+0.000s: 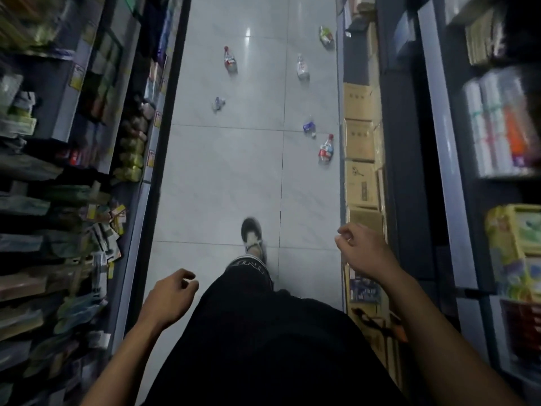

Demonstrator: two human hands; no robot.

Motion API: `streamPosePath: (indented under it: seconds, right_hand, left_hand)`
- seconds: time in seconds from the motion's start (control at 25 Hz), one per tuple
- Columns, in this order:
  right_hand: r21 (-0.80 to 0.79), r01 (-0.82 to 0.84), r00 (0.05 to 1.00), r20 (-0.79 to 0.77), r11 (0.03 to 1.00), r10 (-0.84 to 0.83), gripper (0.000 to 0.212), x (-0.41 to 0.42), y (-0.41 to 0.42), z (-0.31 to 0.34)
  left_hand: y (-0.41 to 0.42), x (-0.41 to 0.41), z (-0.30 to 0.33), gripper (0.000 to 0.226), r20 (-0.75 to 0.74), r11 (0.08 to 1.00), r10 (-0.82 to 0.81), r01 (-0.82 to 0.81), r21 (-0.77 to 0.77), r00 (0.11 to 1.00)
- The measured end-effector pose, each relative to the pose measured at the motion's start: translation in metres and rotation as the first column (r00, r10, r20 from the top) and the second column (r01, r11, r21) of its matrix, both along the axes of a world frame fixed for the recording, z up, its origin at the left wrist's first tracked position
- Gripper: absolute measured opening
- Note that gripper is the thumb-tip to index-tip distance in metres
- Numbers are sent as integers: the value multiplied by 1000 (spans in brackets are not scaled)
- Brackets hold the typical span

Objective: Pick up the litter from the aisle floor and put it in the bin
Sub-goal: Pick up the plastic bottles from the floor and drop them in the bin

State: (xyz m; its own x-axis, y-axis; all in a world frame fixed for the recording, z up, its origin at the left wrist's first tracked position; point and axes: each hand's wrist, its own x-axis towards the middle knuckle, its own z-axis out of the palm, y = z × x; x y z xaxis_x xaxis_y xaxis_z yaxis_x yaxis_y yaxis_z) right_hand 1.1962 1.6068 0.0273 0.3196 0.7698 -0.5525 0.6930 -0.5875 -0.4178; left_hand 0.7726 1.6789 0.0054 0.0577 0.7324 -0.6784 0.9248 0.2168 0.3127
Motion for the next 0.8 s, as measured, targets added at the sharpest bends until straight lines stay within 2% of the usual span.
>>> streamPosePath:
  seconds: [0.16, 0.32, 0.64, 0.8]
  right_hand:
    - [8, 3, 1000, 19, 1000, -3, 32, 28, 101, -2]
    - [-44, 85, 996, 21, 995, -84, 27, 50, 174, 5]
    - [-79, 342, 939, 6, 936, -343, 17, 111, 250, 4]
    - [-125, 395, 915, -42, 910, -402, 21, 161, 293, -16]
  left_hand:
    - [101, 35, -11, 31, 18, 1000, 16, -16, 1, 1000]
    - [231, 88, -2, 31, 36, 998, -58, 57, 17, 998]
    - [453, 231, 21, 34, 24, 942, -330, 327, 82, 944]
    - [535, 305, 16, 37, -15, 911, -399, 399, 109, 917]
